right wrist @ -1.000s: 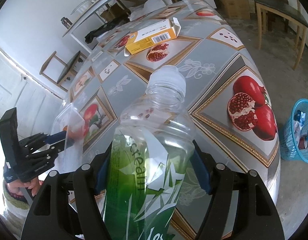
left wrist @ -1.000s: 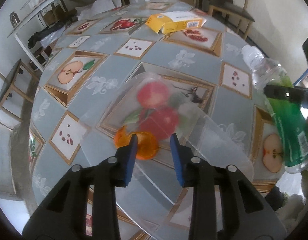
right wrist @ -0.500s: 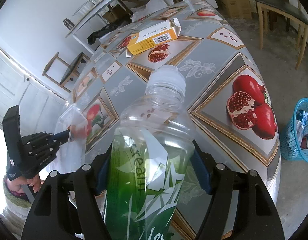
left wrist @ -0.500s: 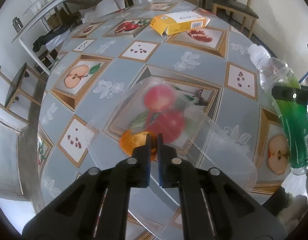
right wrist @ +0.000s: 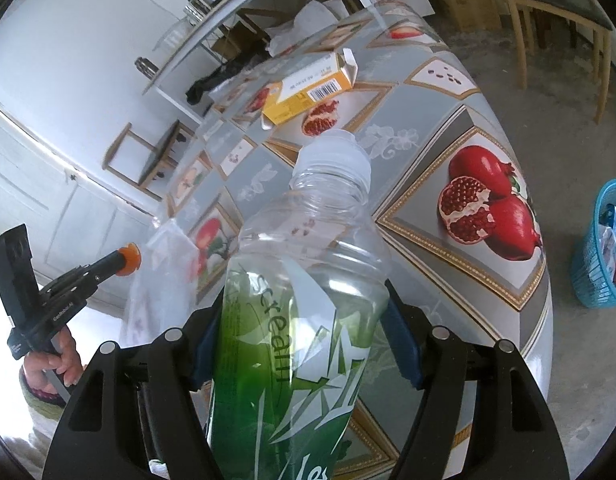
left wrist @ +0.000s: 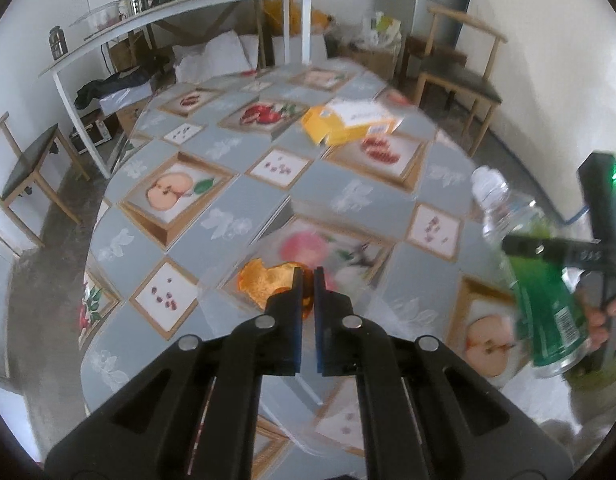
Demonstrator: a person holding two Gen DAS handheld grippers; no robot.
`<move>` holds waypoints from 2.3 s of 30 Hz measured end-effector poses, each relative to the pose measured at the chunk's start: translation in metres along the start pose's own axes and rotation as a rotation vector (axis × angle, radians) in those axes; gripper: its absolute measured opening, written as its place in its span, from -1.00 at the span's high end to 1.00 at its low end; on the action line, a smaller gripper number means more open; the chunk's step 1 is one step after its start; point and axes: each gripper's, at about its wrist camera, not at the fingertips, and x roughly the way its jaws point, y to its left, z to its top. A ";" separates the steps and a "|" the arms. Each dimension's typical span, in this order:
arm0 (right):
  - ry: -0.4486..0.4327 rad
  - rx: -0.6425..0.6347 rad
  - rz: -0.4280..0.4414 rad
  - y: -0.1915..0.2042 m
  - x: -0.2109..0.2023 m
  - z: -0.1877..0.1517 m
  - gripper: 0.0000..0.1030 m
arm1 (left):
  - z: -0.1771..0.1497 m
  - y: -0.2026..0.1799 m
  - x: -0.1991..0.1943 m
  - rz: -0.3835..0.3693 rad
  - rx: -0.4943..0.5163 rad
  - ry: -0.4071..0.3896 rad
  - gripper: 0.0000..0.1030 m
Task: Collect trash
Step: 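Carry the container and bottle over the blue wastebasket with both tools, then open both tools to drop the container and bottle into the wastebasket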
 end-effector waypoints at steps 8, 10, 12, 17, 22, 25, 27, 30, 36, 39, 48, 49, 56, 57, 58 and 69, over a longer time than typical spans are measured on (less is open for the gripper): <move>-0.081 0.069 0.101 -0.014 -0.040 -0.004 -0.32 | 0.031 -0.055 -0.034 -0.149 0.034 -0.113 0.94; -0.123 0.095 0.108 -0.024 -0.057 -0.005 -0.32 | 0.046 -0.081 -0.036 -0.214 0.070 -0.123 0.94; -0.188 0.130 0.101 -0.041 -0.086 -0.010 -0.32 | 0.060 -0.110 -0.034 -0.273 0.111 -0.128 0.94; -0.328 0.248 -0.014 -0.106 -0.156 -0.027 -0.32 | 0.091 -0.203 -0.019 -0.418 0.237 -0.126 0.94; -0.381 0.426 -0.148 -0.190 -0.200 -0.054 -0.32 | 0.113 -0.306 0.029 -0.572 0.324 -0.017 0.94; -0.368 0.517 -0.202 -0.234 -0.206 -0.068 -0.32 | 0.120 -0.364 0.074 -0.605 0.363 0.080 0.94; -0.346 0.582 -0.234 -0.270 -0.204 -0.074 -0.32 | 0.122 -0.399 0.114 -0.627 0.358 0.177 0.94; -0.320 0.638 -0.244 -0.307 -0.199 -0.078 -0.32 | 0.123 -0.436 0.159 -0.644 0.342 0.276 0.94; -0.312 0.681 -0.292 -0.374 -0.183 -0.042 -0.33 | 0.135 -0.487 0.222 -0.656 0.301 0.378 0.94; -0.310 0.703 -0.318 -0.415 -0.170 -0.015 -0.34 | 0.146 -0.504 0.247 -0.660 0.262 0.384 0.93; -0.246 0.754 -0.407 -0.498 -0.122 -0.003 -0.53 | 0.144 -0.520 0.273 -0.655 0.190 0.331 -0.07; -0.256 0.762 -0.405 -0.499 -0.122 -0.008 -0.53 | 0.143 -0.515 0.273 -0.652 0.182 0.330 -0.07; -0.304 0.736 -0.391 -0.480 -0.134 -0.042 -0.53 | 0.141 -0.487 0.247 -0.660 0.187 0.269 -0.07; -0.308 0.733 -0.387 -0.478 -0.137 -0.045 -0.53 | 0.141 -0.483 0.242 -0.660 0.190 0.262 -0.07; -0.312 0.726 -0.386 -0.471 -0.141 -0.050 -0.53 | 0.140 -0.477 0.235 -0.662 0.192 0.254 -0.07; -0.374 0.710 -0.333 -0.396 -0.176 -0.117 -0.53 | 0.128 -0.393 0.137 -0.682 0.181 0.126 -0.12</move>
